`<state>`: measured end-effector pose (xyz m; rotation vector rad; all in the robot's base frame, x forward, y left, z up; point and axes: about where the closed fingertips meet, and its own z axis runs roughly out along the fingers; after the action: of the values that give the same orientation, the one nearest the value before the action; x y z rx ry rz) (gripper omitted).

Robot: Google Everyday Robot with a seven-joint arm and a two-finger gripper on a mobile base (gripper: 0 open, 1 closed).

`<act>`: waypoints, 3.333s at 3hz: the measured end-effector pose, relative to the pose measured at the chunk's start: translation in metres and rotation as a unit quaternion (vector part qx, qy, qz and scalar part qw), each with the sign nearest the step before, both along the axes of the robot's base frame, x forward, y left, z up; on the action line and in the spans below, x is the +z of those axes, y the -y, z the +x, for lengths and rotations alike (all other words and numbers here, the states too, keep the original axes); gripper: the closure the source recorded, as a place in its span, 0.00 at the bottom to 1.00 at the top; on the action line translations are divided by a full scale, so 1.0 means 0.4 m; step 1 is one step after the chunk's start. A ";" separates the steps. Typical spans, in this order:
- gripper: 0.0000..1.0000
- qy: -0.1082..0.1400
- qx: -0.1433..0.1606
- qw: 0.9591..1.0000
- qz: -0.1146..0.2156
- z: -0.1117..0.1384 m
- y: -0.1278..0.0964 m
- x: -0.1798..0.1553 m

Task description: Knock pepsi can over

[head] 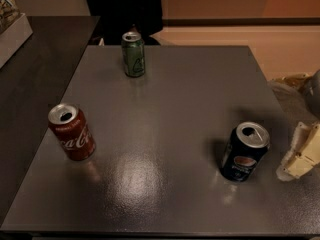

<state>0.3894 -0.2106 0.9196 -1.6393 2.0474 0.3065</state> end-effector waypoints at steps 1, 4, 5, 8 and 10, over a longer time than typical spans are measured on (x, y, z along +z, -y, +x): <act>0.00 -0.010 0.011 1.000 0.023 -0.003 -0.041 -0.043; 0.38 -0.033 0.040 0.996 0.069 -0.013 -0.108 -0.085; 0.62 -0.028 0.036 0.996 0.073 -0.009 -0.111 -0.066; 1.00 -0.013 0.007 1.000 -0.020 0.039 -0.117 0.009; 1.00 -0.029 0.005 0.985 -0.170 0.076 -0.135 0.016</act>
Offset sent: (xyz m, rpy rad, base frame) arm -0.0047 0.0460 -0.0400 0.1385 0.0734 0.0751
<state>0.4198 -0.1566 0.9262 -1.8561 2.2299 0.0043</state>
